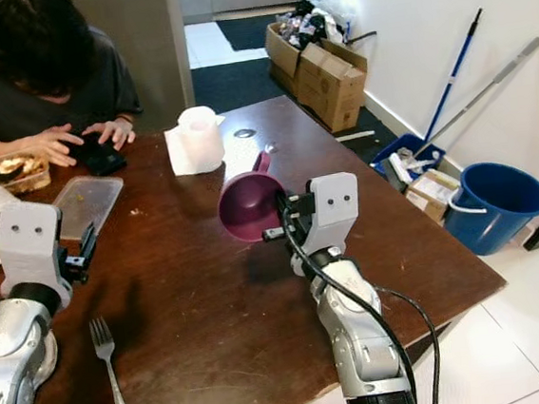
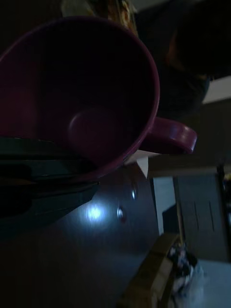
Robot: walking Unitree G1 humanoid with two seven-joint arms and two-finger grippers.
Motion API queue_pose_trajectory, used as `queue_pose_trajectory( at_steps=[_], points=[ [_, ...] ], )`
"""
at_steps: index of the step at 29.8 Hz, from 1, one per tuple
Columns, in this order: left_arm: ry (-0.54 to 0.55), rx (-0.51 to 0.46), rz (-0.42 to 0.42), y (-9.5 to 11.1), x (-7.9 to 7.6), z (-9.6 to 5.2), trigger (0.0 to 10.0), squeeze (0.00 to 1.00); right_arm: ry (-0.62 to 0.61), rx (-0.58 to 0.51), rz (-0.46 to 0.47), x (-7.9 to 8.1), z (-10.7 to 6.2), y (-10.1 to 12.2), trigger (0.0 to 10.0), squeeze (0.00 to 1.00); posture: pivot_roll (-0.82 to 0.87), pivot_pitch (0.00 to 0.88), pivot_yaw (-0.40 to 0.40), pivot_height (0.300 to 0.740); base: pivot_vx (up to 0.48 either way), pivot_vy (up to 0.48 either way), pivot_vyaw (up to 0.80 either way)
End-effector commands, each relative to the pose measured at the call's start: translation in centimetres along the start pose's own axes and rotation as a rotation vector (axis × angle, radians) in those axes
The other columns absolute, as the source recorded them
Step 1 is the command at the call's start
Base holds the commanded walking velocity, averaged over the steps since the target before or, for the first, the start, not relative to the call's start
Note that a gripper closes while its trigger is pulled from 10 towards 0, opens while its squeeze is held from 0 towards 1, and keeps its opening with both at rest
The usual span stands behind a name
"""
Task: Setting the table
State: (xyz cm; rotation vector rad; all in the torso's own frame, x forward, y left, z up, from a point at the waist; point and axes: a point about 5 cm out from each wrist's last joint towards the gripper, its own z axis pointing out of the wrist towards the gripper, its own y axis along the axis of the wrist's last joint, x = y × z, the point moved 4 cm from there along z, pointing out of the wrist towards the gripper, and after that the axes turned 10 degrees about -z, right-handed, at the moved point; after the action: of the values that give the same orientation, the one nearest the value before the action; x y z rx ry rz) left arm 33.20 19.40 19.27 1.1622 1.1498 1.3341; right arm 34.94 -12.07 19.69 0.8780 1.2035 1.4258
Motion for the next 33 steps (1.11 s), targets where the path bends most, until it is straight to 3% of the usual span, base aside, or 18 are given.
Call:
queue_pose_trajectory(
  at_steps=[1,13,21,33],
  points=[
    [0.01,0.004,0.007,-0.2,0.0,0.1,10.0,0.0,-0.017,-0.015,-0.007,0.0,-0.2,0.2,10.0,0.0,-0.02,0.0,0.072,0.74,0.0,0.0,0.0],
    [0.024,-0.033,-0.016,0.1,-0.7,1.0,10.0,0.0,-0.04,-0.011,-0.02,0.6,-0.5,0.0,10.0,0.0,-0.05,0.0,0.061,0.74,0.0,0.0,0.0],
    [-0.026,-0.053,-0.037,0.7,-2.9,1.1,10.0,0.0,-0.087,0.018,-0.02,-0.9,-0.5,-0.7,10.0,0.0,-0.03,0.0,0.071,0.74,0.0,0.0,0.0],
    [-0.018,-0.055,-0.031,0.6,-2.5,1.6,10.0,0.0,-0.104,0.039,-0.037,-1.3,-0.9,-1.2,10.0,0.0,-0.06,0.0,0.072,0.74,0.0,0.0,0.0]
  ],
)
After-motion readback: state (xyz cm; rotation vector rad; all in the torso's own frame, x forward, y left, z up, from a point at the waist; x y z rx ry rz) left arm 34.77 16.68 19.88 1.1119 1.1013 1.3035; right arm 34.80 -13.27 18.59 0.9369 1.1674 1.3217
